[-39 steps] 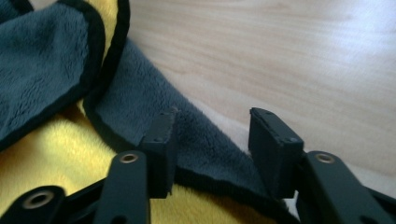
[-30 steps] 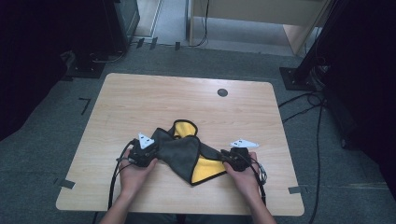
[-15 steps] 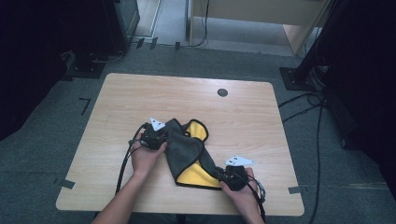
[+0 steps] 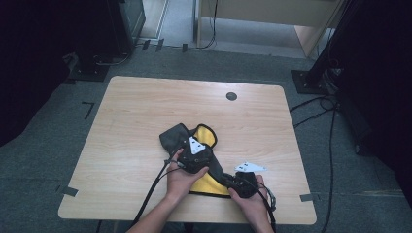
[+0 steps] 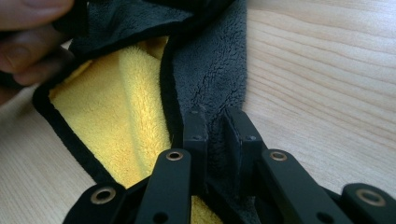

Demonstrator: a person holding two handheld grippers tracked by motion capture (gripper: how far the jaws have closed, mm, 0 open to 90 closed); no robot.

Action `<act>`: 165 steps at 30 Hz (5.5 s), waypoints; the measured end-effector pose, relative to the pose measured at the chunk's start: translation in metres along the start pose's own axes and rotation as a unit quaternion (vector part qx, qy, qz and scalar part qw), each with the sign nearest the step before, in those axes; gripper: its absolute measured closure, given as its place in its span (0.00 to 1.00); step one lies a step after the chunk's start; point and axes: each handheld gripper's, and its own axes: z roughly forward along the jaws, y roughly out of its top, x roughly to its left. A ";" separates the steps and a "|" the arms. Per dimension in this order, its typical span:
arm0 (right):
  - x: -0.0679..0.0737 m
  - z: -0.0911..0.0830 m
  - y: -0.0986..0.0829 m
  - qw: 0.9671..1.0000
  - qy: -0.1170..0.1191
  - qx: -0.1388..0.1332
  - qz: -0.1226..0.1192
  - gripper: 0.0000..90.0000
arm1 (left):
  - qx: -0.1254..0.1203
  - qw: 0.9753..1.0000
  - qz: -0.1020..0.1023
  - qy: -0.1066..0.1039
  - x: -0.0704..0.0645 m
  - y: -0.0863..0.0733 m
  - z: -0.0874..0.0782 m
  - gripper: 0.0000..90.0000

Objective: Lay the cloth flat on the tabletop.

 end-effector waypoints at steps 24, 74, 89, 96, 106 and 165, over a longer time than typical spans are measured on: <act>0.002 0.005 0.001 1.000 0.002 -0.007 -0.009 0.88 | -0.076 0.996 -0.014 -0.051 0.040 -0.046 -0.079 0.93; 0.068 0.059 0.103 0.989 -0.095 -0.096 -0.064 0.97 | -0.005 0.986 -0.149 0.069 0.132 -0.102 -0.121 0.94; -0.058 0.001 0.119 0.980 -0.154 -0.123 0.007 0.98 | 0.013 0.986 -0.160 0.051 0.134 -0.116 -0.135 0.98; -0.092 0.006 0.126 0.980 -0.160 -0.115 0.016 0.98 | 0.016 0.985 -0.162 0.061 0.133 -0.126 -0.144 0.98; -0.119 0.008 0.123 0.978 -0.179 -0.101 0.035 0.95 | 0.016 0.984 -0.167 0.059 0.132 -0.128 -0.146 0.98; -0.026 -0.034 -0.018 0.997 -0.072 -0.014 0.002 0.71 | 0.017 0.991 -0.129 0.045 0.128 -0.127 -0.142 0.94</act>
